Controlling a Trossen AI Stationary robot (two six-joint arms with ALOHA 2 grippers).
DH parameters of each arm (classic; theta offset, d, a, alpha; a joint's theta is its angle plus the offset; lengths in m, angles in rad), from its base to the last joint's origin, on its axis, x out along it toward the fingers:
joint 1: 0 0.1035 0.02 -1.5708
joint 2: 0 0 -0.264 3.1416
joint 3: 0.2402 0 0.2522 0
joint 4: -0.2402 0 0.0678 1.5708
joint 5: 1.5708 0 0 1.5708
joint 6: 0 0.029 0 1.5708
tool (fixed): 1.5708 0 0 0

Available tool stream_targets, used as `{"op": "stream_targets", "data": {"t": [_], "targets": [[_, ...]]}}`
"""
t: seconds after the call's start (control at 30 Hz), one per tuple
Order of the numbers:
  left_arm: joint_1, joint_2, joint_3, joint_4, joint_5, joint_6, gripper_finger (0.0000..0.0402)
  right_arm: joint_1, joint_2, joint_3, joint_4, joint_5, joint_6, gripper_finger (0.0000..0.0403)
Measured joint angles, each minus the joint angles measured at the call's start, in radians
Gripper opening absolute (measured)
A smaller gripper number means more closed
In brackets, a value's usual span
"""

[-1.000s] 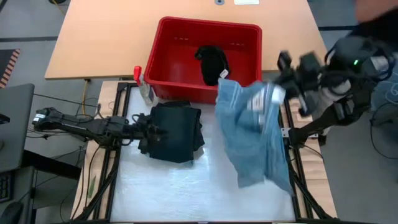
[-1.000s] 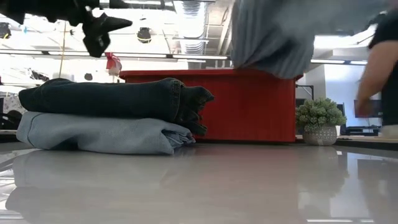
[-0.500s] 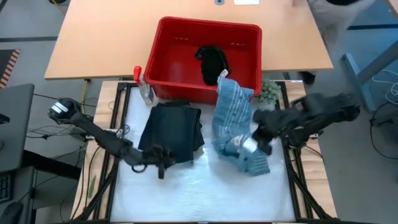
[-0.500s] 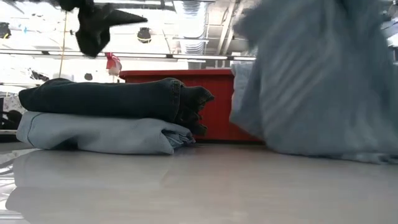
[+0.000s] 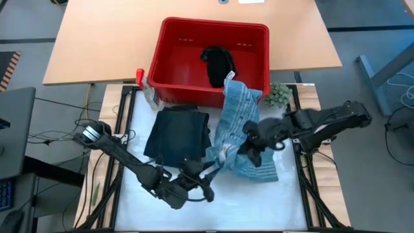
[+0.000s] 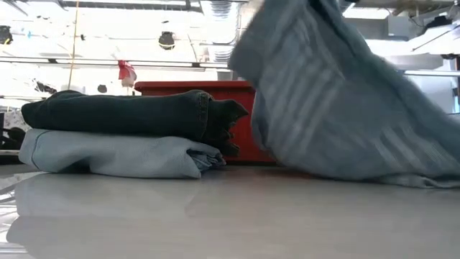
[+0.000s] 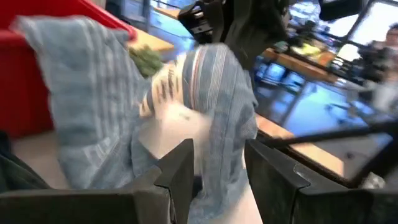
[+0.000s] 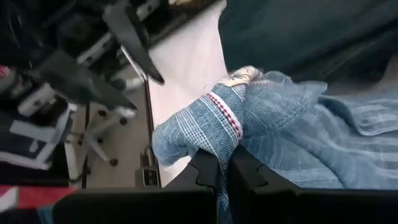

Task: Fold laundry
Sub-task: Fold the blue shirt from the red laundry bin

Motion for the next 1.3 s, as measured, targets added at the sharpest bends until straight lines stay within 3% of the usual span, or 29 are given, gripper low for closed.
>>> {"op": "stream_targets", "data": {"t": [0.2,0.4,0.57,0.8,0.93,1.17,1.3], "targets": [[0.043,0.028,0.17,-0.2,-0.013,0.02,0.013,-0.062,-0.033,0.024,-0.018,-0.029,-0.013,0.0036],[0.12,0.033,0.176,-0.233,0.226,0.085,0.0135,-0.099,-0.058,0.028,-0.015,-0.029,-0.03,0.0036],[0.151,0.033,0.176,-0.318,0.167,0.121,0.0155,-0.107,-0.055,0.028,-0.012,-0.029,-0.03,0.0036],[0.18,0.033,0.179,-0.333,0.244,0.178,0.0182,-0.114,-0.054,0.028,-0.011,-0.029,-0.025,0.0036],[0.15,0.033,0.246,-0.37,0.253,0.288,0.0183,-0.114,-0.054,0.028,-0.019,-0.029,-0.025,0.0036],[0.126,0.031,0.287,-0.517,0.109,0.354,0.0183,-0.121,-0.054,0.028,-0.017,-0.028,-0.025,0.0036],[0.157,0.031,0.288,-0.557,0.216,0.299,0.0183,-0.122,-0.054,0.028,-0.014,-0.028,-0.028,0.0036]]}}
